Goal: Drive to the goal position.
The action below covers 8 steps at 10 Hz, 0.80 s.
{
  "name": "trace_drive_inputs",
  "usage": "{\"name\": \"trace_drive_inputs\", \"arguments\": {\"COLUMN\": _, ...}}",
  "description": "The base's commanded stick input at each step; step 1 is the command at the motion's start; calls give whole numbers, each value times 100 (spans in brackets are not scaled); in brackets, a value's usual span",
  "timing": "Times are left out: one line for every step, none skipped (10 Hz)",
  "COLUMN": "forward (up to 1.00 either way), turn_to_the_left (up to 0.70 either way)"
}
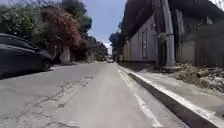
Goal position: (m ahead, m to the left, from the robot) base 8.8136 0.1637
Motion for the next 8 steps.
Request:
{"name": "trace_drive_inputs", "arguments": {"forward": 100, "turn_to_the_left": 0}}
{"name": "trace_drive_inputs", "arguments": {"forward": 100, "turn_to_the_left": 0}}
{"name": "trace_drive_inputs", "arguments": {"forward": 100, "turn_to_the_left": 0}}
{"name": "trace_drive_inputs", "arguments": {"forward": 100, "turn_to_the_left": 0}}
{"name": "trace_drive_inputs", "arguments": {"forward": 100, "turn_to_the_left": 0}}
{"name": "trace_drive_inputs", "arguments": {"forward": 100, "turn_to_the_left": 0}}
{"name": "trace_drive_inputs", "arguments": {"forward": 100, "turn_to_the_left": 0}}
{"name": "trace_drive_inputs", "arguments": {"forward": 100, "turn_to_the_left": -4}}
